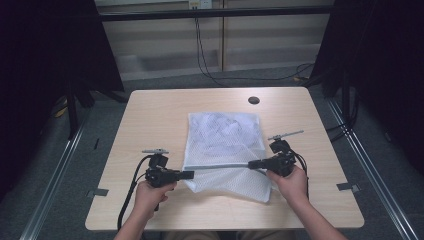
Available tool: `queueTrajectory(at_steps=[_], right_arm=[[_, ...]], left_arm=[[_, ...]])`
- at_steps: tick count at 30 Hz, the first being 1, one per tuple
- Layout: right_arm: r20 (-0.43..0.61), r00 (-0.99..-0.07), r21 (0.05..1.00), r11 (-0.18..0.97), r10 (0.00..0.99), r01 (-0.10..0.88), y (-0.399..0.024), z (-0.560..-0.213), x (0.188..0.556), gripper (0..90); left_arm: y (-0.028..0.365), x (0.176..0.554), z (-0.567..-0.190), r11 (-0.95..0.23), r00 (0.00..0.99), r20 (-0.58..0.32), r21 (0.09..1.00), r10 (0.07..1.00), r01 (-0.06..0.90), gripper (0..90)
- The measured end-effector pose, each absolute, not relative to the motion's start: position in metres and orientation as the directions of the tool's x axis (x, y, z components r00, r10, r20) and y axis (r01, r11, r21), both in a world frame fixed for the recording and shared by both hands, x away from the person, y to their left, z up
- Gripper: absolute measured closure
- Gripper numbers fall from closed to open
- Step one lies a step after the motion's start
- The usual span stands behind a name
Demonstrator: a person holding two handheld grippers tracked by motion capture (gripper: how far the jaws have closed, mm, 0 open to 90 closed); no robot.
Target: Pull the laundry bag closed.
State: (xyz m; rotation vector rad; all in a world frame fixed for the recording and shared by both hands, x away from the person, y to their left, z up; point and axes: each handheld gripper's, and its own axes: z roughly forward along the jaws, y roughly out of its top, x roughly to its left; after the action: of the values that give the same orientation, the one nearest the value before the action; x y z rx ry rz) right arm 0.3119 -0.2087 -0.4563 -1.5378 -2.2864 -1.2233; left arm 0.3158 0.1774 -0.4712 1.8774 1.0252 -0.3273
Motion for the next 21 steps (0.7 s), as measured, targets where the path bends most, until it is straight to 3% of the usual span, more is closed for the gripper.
queueTrajectory(at_steps=[21], right_arm=[[0.505, -0.45, 0.542, 0.135, 0.736, 0.83, -0.225, -0.457, 0.308, 86.9]], left_arm=[[0.179, 0.315, -0.471, -0.196, 0.605, -0.602, 0.605, 0.521, 0.771, 88.2]])
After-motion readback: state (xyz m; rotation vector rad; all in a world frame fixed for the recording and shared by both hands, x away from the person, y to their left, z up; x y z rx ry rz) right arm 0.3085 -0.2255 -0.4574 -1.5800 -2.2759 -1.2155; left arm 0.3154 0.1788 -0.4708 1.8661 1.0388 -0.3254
